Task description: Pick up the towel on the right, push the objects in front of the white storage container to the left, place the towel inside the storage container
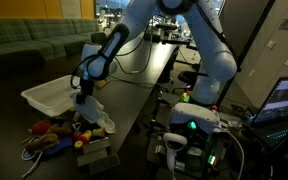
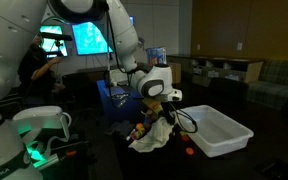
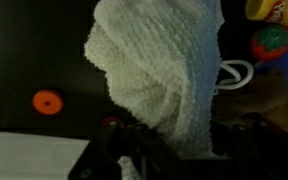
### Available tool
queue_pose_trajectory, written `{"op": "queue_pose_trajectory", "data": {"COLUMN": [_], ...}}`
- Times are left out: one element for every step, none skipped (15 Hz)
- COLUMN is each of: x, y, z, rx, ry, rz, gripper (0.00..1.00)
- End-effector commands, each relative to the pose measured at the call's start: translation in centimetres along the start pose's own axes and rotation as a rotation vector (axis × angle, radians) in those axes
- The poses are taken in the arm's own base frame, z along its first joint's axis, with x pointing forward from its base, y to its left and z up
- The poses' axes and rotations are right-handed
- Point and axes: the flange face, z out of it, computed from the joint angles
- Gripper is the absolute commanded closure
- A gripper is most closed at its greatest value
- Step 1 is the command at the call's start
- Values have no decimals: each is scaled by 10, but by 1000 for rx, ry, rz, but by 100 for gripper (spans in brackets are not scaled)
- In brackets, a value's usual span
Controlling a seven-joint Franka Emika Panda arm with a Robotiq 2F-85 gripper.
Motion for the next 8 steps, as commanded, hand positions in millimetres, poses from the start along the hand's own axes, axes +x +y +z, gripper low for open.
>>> {"op": "queue_pose_trajectory", "data": {"x": [-16, -19, -23, -27, -29, -31, -34, -36], "y": [50, 66, 82, 99, 114, 128, 143, 155], "z": [-43, -49, -51, -55, -54, -53, -50, -45], "rx": [-39, -52, -60, -75, -89, -107, -130, -152], "ry": [57, 61, 54, 49, 44, 35, 27, 15], "rz": [-15, -11, -7, 3, 10, 16, 21, 22], "gripper": [97, 97, 97, 97, 97, 97, 97, 97]}}
